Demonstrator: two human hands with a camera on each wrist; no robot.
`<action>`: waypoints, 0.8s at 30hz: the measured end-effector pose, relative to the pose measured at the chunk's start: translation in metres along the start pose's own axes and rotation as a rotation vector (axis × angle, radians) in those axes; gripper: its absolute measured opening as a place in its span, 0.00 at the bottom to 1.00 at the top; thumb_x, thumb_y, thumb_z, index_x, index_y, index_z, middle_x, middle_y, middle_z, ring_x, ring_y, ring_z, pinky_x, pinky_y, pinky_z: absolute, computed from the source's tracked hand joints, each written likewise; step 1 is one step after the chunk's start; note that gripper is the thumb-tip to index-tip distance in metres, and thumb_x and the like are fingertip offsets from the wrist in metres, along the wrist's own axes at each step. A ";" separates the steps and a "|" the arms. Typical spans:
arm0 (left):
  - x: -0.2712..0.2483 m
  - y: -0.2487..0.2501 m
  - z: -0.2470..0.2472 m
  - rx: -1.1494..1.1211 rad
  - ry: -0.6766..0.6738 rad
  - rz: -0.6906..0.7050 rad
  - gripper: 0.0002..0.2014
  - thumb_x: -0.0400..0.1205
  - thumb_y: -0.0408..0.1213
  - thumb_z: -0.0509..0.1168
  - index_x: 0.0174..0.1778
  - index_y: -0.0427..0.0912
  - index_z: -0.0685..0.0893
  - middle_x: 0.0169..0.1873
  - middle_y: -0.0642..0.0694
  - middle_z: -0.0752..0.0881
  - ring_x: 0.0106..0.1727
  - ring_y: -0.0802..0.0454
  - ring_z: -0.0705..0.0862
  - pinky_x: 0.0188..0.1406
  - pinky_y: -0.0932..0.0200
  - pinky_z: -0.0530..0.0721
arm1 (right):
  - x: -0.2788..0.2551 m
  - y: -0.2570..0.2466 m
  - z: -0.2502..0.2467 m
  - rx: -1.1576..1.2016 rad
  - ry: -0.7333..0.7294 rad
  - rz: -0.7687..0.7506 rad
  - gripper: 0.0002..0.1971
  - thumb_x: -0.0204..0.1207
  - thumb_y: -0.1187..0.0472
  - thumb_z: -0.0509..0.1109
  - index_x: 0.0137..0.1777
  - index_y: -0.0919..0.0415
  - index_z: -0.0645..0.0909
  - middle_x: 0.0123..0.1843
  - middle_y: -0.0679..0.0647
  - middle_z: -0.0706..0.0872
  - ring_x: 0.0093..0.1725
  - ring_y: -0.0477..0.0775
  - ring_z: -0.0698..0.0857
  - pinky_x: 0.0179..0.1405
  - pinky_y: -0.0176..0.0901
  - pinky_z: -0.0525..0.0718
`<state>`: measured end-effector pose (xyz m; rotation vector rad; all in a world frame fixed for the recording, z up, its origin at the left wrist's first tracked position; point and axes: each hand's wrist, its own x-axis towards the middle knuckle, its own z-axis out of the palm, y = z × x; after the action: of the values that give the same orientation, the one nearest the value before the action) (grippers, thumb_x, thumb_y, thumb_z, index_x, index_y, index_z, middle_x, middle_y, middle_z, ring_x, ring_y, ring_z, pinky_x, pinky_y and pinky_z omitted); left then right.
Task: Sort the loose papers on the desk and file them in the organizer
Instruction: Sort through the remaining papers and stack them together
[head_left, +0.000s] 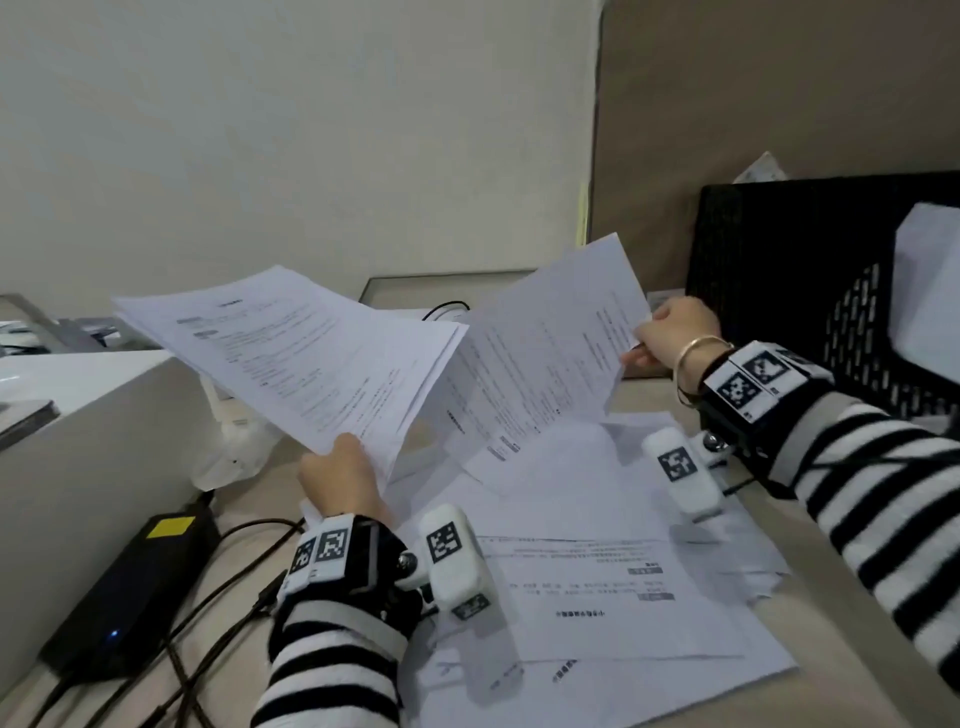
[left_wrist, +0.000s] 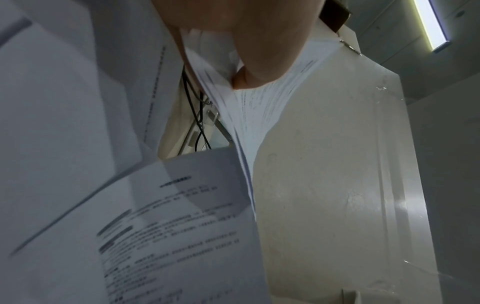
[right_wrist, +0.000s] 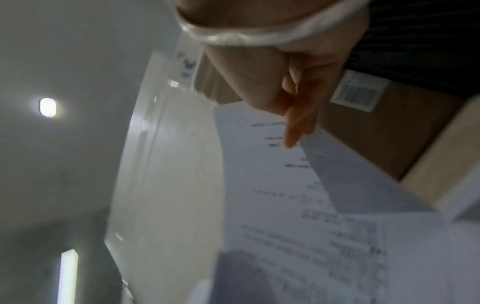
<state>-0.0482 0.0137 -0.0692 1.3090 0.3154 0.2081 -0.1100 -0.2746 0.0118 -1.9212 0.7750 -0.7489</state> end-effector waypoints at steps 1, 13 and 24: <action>-0.001 0.001 0.000 0.003 0.006 0.007 0.15 0.78 0.27 0.57 0.60 0.31 0.78 0.57 0.38 0.84 0.62 0.37 0.81 0.61 0.50 0.79 | -0.012 0.006 -0.009 0.195 -0.027 0.091 0.08 0.81 0.75 0.58 0.39 0.71 0.72 0.28 0.64 0.84 0.13 0.46 0.82 0.14 0.35 0.81; 0.002 -0.011 0.008 0.105 -0.184 0.021 0.18 0.76 0.27 0.56 0.60 0.30 0.81 0.58 0.33 0.86 0.52 0.39 0.85 0.51 0.47 0.83 | -0.097 0.056 -0.031 1.006 -0.191 0.294 0.03 0.82 0.73 0.61 0.50 0.69 0.76 0.45 0.57 0.86 0.31 0.43 0.90 0.17 0.27 0.76; -0.059 -0.009 0.032 0.151 -0.822 -0.066 0.20 0.88 0.53 0.54 0.67 0.45 0.80 0.55 0.50 0.90 0.52 0.51 0.89 0.35 0.59 0.88 | -0.120 0.052 -0.015 1.043 -0.389 0.315 0.09 0.80 0.76 0.63 0.58 0.78 0.76 0.51 0.67 0.87 0.39 0.53 0.92 0.30 0.29 0.87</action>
<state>-0.0924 -0.0369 -0.0646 1.4186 -0.3311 -0.4170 -0.2066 -0.2108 -0.0514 -0.9168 0.3058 -0.4153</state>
